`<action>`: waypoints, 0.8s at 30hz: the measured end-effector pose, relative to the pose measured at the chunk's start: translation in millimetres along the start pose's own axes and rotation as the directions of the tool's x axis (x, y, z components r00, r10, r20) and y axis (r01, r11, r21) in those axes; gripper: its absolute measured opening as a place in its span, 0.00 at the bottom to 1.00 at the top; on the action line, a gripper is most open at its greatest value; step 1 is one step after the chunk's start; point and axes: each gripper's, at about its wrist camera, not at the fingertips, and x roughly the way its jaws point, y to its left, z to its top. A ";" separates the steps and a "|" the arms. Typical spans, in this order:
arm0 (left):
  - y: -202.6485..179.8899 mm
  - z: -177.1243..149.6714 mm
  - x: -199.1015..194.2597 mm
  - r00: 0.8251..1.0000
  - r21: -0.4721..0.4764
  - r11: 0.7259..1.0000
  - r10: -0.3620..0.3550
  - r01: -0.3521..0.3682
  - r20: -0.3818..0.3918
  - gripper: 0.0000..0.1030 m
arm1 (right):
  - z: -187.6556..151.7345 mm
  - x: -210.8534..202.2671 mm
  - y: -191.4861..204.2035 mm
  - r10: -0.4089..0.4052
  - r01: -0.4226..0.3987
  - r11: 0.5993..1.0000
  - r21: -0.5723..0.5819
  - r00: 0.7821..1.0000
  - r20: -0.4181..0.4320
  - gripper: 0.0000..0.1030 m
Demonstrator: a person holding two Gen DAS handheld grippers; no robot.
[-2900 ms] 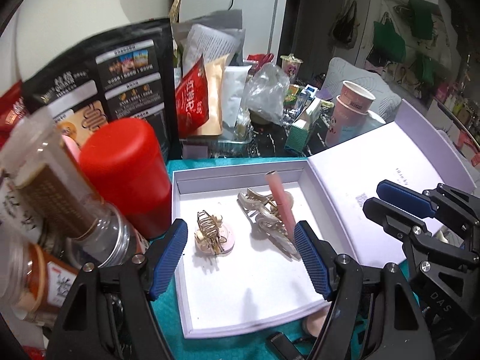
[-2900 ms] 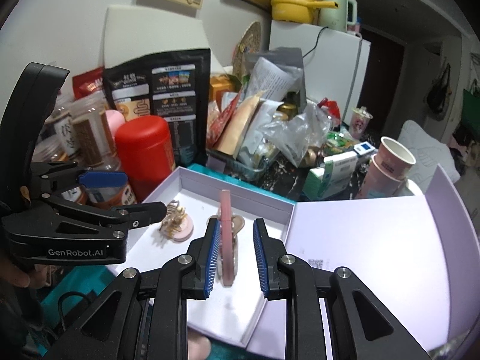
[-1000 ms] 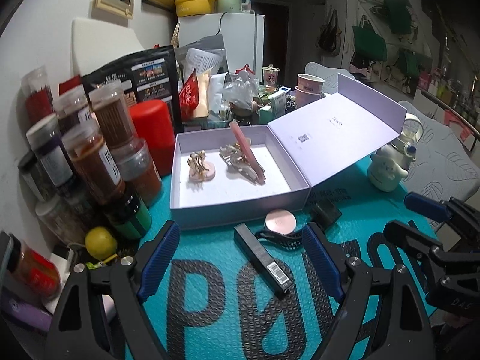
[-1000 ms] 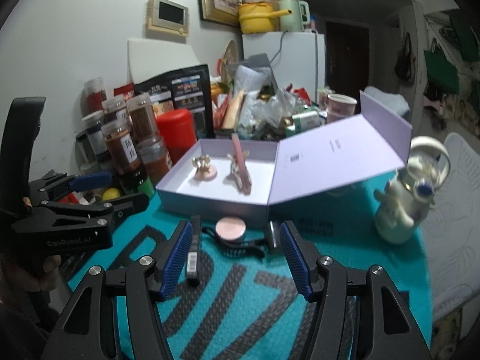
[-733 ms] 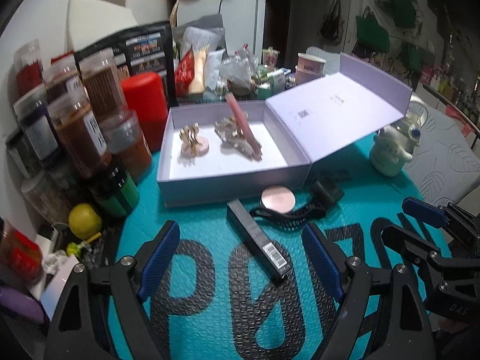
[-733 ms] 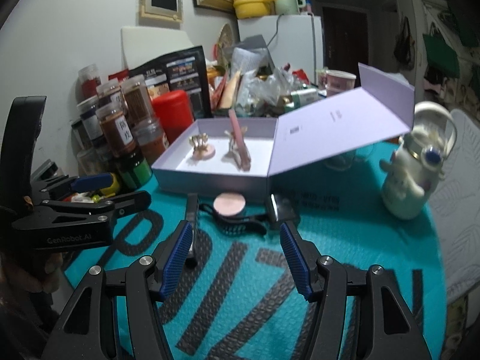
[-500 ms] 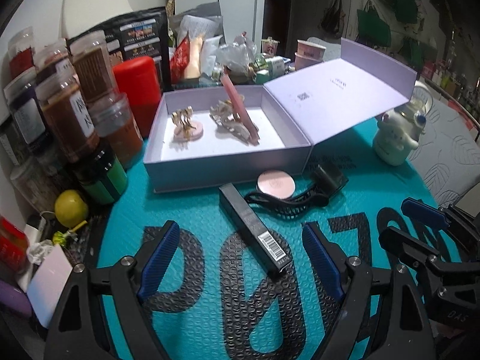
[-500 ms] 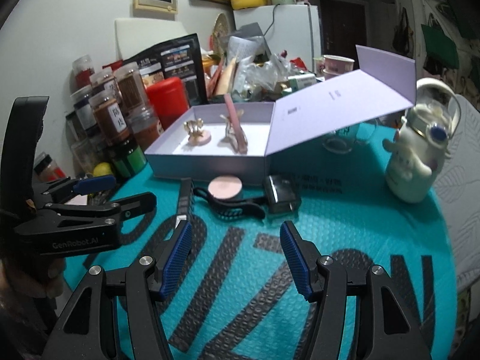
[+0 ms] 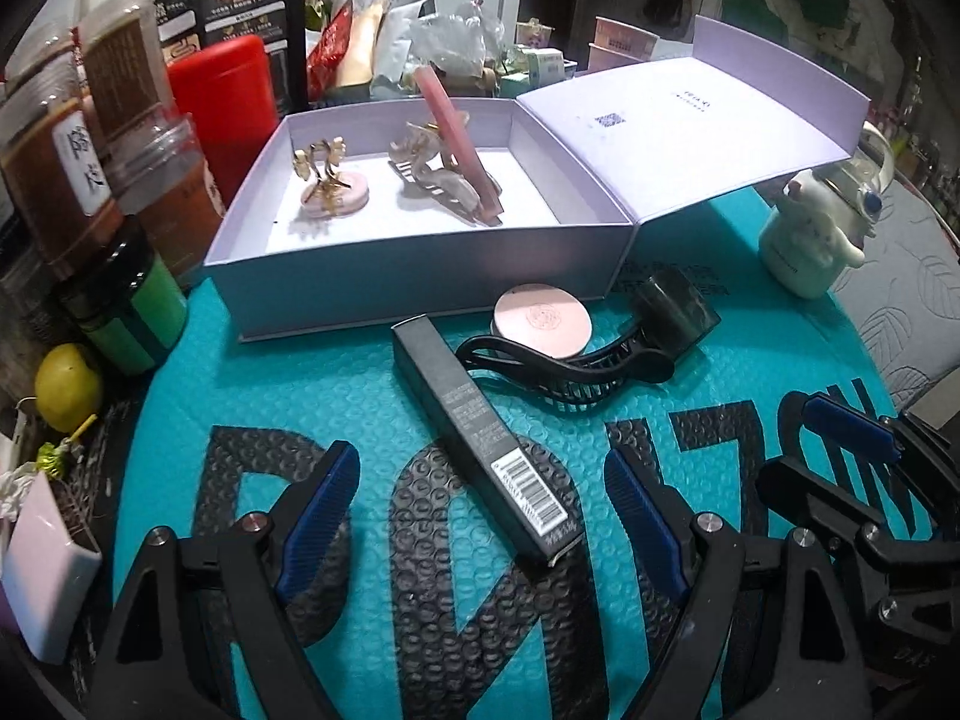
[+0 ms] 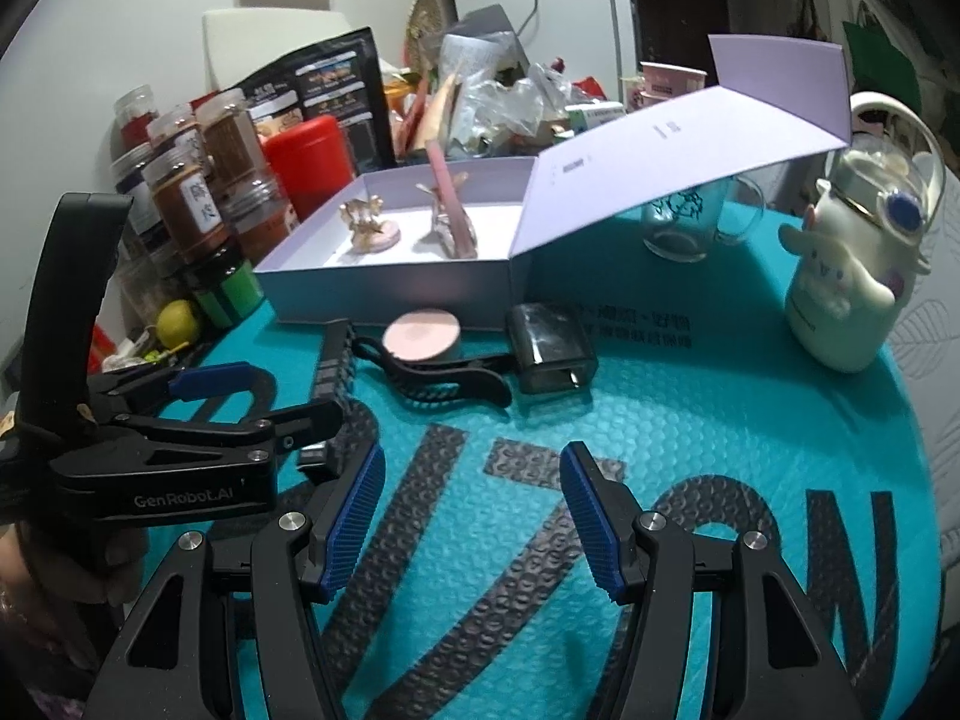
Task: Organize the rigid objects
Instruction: 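Grasp the black lipstick box with the left gripper while the right grasps the dark square case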
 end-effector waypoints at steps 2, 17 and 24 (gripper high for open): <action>0.3 2.3 4.2 1.000 -0.001 1.000 -0.004 0.004 -0.006 0.82 | 1.2 3.6 -3.0 -0.007 0.007 1.000 0.003 1.000 -0.007 0.59; 28.5 16.2 21.6 1.000 -0.100 0.995 -0.012 0.010 -0.015 0.81 | 26.3 31.7 -21.4 -0.032 0.032 0.999 -0.004 0.999 -0.033 0.59; 53.5 13.0 21.1 1.000 -0.169 0.985 0.014 -0.018 -0.027 0.82 | 38.4 51.4 -24.3 -0.053 0.052 0.998 -0.035 0.998 -0.046 0.59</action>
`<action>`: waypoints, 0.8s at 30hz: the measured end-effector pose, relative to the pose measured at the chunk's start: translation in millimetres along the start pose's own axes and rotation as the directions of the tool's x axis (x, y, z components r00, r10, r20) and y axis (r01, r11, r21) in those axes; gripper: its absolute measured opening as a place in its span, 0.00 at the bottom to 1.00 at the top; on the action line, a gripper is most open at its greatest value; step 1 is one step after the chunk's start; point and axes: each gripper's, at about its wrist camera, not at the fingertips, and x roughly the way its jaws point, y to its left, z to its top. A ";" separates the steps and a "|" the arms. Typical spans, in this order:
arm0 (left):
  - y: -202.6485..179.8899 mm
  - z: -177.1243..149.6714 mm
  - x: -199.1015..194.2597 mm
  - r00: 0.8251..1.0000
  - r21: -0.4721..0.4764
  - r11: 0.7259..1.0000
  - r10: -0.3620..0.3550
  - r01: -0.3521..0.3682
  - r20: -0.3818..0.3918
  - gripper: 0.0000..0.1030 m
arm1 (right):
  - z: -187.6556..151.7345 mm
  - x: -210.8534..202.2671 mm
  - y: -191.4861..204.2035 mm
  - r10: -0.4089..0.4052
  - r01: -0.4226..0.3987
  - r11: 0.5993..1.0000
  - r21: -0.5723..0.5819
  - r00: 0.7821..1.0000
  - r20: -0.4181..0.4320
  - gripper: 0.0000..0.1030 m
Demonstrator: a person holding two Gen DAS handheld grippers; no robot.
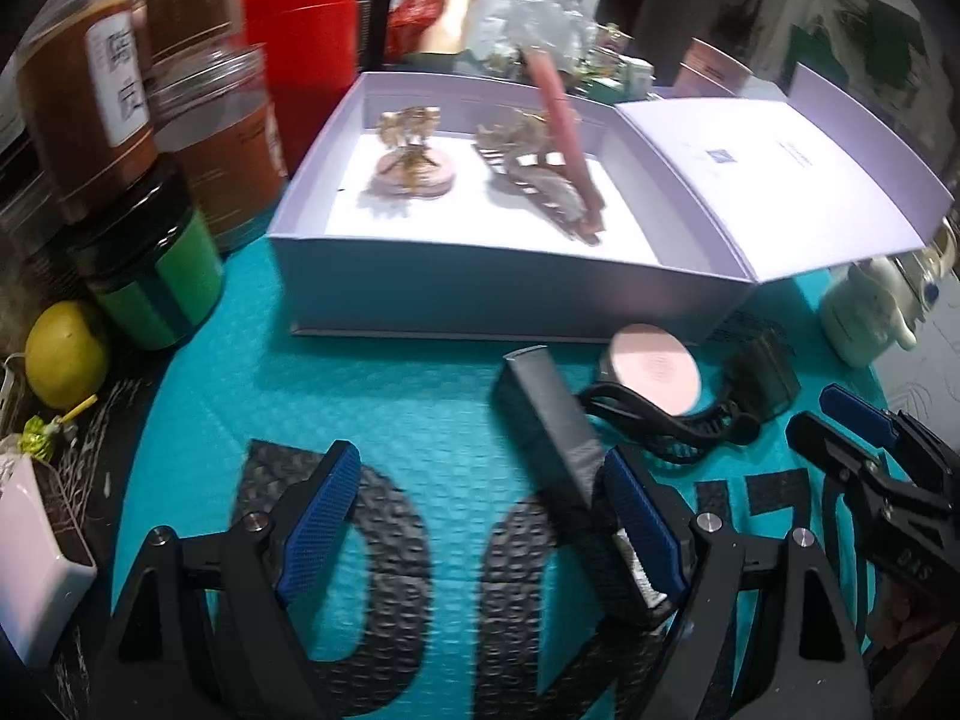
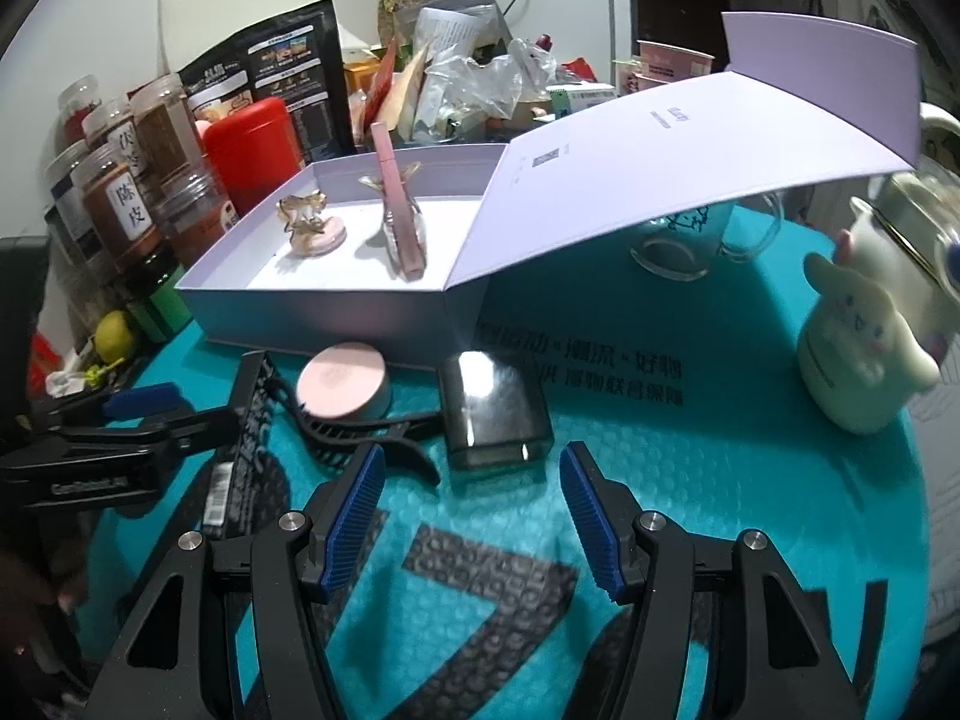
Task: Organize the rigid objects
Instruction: 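Grasp the black lipstick box with the left gripper while the right grasps the dark square case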
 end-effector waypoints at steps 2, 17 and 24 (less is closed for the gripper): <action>2.7 0.0 -0.4 1.000 -0.002 1.000 0.002 -0.002 -0.001 0.81 | 4.3 6.5 -0.8 -0.013 0.013 1.000 -0.005 1.000 -0.001 0.59; -18.6 -0.4 -0.7 0.997 0.062 0.995 -0.081 0.082 -0.013 0.81 | 12.6 38.7 -11.7 0.060 -0.056 0.997 0.060 0.997 -0.057 0.44; -30.8 -2.8 4.5 0.996 0.087 0.992 -0.088 0.090 -0.025 0.81 | 2.7 24.7 -17.9 0.041 -0.037 0.997 0.073 0.998 -0.051 0.44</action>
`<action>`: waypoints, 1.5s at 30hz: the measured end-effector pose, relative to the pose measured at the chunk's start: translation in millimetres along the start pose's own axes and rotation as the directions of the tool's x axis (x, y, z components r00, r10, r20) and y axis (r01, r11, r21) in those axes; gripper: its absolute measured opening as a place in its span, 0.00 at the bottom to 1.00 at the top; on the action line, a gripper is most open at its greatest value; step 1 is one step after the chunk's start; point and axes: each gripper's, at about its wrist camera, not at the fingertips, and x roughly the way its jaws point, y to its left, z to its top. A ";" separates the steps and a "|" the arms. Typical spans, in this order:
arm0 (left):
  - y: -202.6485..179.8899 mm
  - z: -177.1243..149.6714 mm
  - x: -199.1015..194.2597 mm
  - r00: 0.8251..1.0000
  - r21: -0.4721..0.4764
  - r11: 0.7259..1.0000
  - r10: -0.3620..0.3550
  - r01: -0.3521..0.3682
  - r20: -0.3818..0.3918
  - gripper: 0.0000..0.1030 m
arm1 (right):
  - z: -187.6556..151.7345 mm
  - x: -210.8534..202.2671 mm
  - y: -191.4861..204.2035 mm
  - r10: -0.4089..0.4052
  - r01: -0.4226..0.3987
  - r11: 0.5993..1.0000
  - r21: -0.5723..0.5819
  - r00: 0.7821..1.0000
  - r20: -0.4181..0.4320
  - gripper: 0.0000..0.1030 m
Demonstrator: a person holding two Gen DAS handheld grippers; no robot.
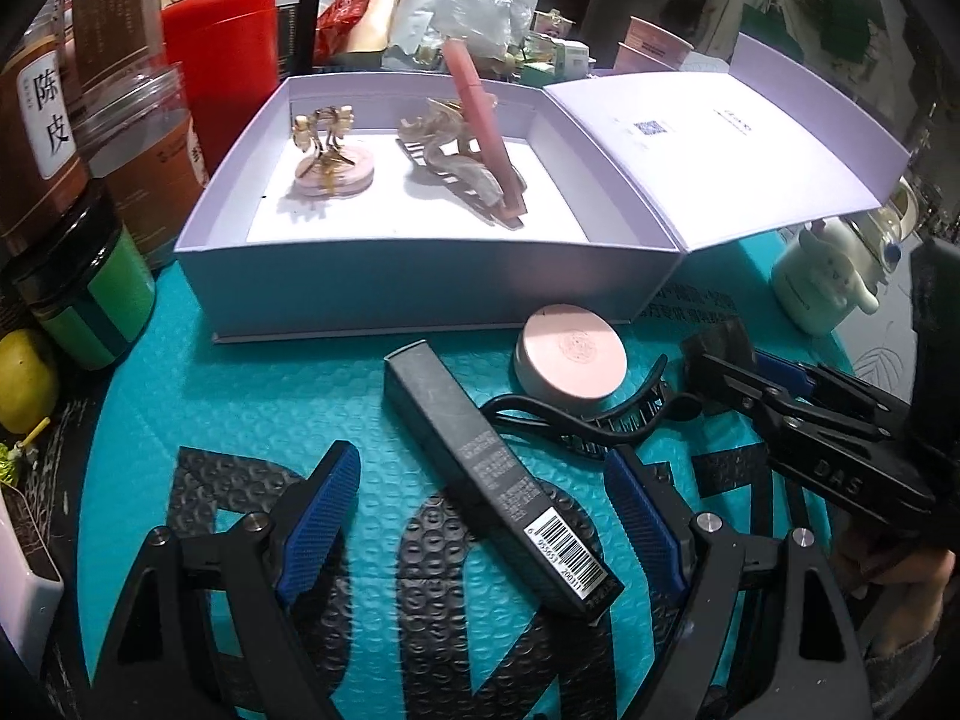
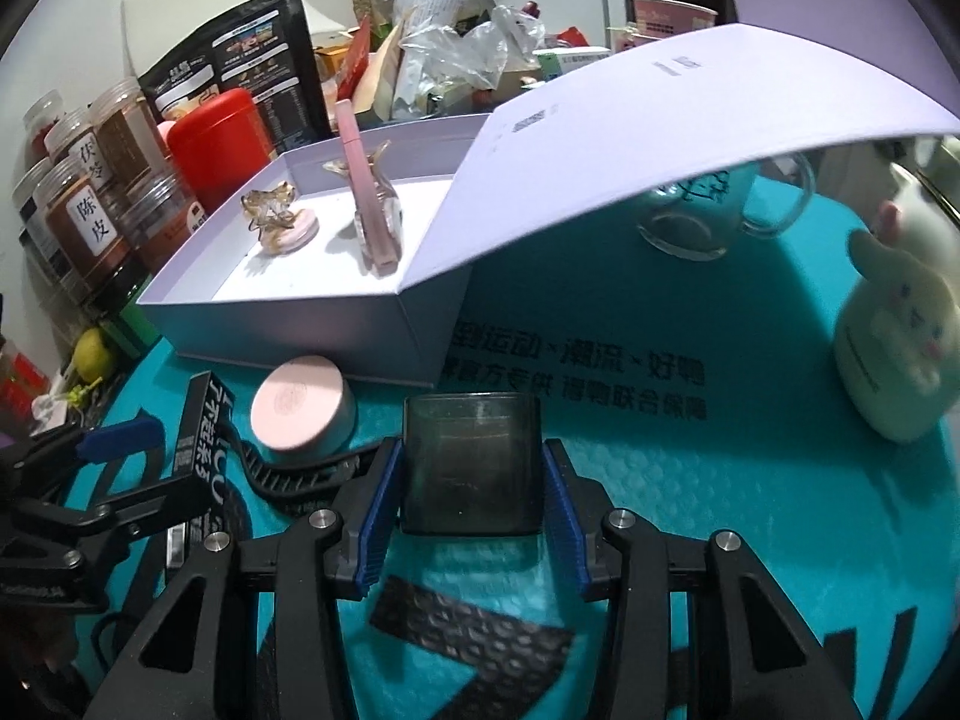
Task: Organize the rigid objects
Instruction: 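Grasp the black lipstick box with the left gripper while the right grasps the dark square case, then carry the lipstick box and dark case with both grippers over the white box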
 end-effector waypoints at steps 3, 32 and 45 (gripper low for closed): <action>-2.1 -1.9 4.0 1.000 -0.006 1.000 0.018 -0.018 -0.003 0.81 | -7.5 -6.8 -5.2 -0.005 0.005 1.000 0.025 1.000 -0.001 0.44; 21.1 -25.4 -9.8 0.991 0.003 0.993 0.120 -0.120 0.057 0.18 | -37.4 -39.7 4.3 0.003 -0.004 0.998 0.056 1.000 0.023 0.44; 5.8 -30.5 -37.2 0.989 0.053 0.991 0.115 -0.120 0.093 0.18 | -50.0 -51.7 16.5 0.034 -0.035 0.999 0.041 0.999 0.026 0.44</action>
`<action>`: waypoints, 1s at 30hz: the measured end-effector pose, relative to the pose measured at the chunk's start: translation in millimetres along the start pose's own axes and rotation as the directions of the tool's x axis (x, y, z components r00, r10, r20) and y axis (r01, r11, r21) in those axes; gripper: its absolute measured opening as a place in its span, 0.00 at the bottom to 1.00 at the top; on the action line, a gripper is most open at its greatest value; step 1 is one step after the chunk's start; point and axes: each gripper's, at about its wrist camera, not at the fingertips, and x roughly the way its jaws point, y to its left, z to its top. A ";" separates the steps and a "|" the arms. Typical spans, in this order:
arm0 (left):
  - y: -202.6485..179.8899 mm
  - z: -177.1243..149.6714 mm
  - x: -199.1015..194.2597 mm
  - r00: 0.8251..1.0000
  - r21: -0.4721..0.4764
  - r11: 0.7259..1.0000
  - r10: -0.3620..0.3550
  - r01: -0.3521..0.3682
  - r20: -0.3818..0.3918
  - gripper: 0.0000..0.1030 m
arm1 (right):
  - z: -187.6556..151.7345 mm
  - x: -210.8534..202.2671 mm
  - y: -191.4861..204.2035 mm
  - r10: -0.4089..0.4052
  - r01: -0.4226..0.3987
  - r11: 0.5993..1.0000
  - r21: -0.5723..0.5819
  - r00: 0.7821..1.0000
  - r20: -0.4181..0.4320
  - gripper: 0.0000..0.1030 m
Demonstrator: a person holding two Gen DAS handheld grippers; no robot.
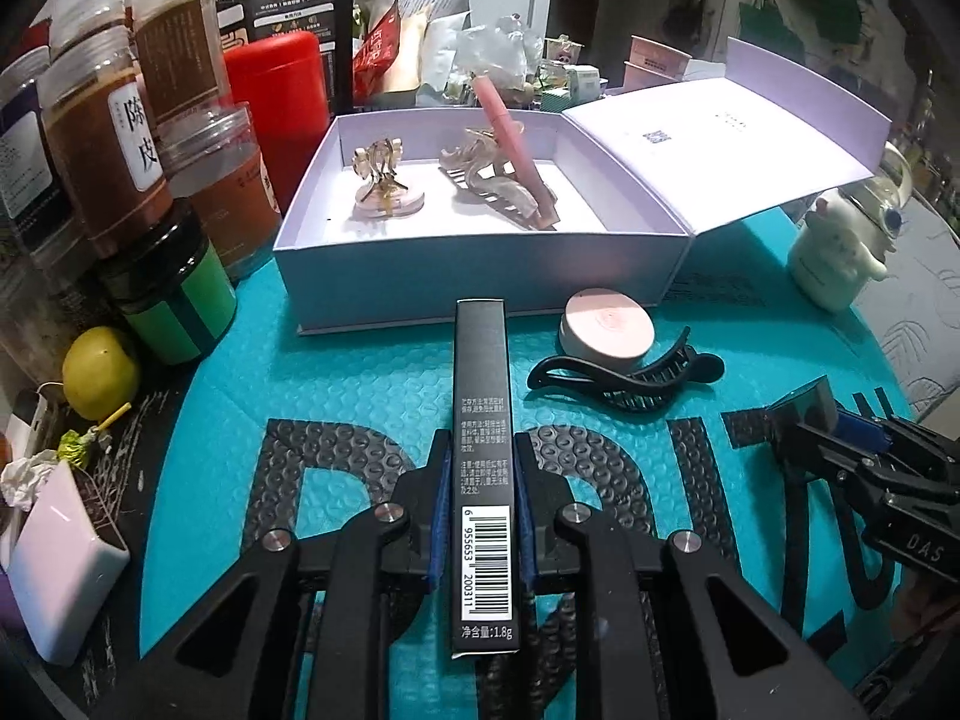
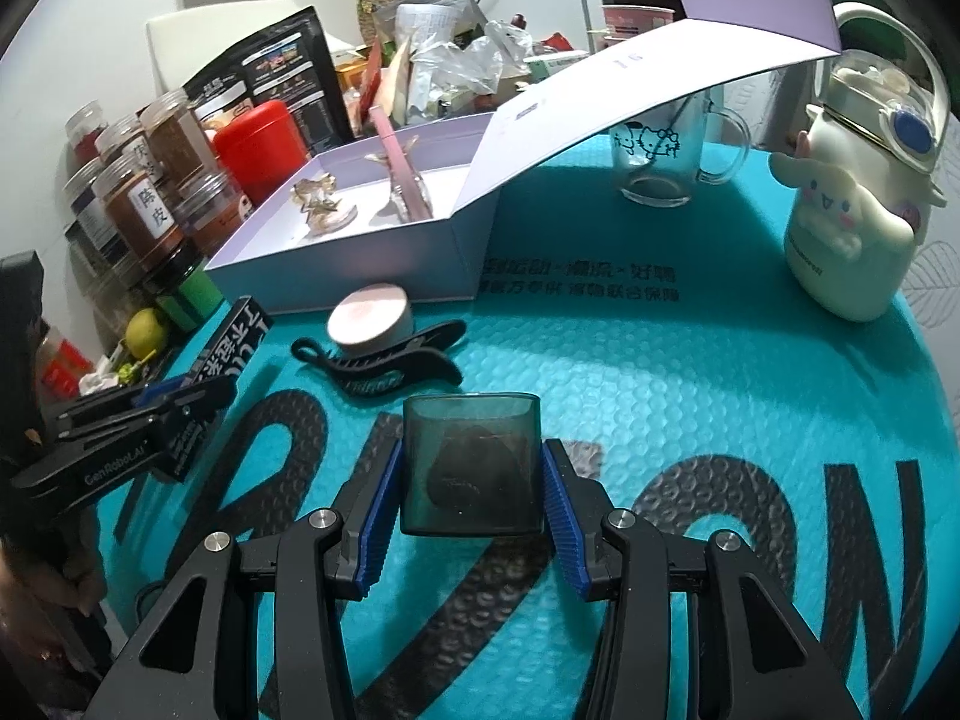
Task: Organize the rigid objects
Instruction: 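Carry the lipstick box and dark case with both grippers over the white box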
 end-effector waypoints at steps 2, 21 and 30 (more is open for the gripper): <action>0.2 -2.0 -3.0 1.000 0.003 1.000 0.003 -0.003 0.001 0.18 | -2.1 -2.3 2.5 0.010 -0.010 1.000 0.000 1.000 0.003 0.44; -6.5 -11.7 -57.2 0.994 0.028 1.000 -0.009 0.006 0.113 0.18 | -18.3 -42.2 38.6 0.052 -0.046 0.996 -0.079 0.996 0.076 0.44; -12.1 0.1 -78.0 0.984 0.046 0.999 -0.020 0.012 0.175 0.18 | -11.6 -56.8 49.6 0.068 -0.052 0.990 -0.135 0.991 0.115 0.44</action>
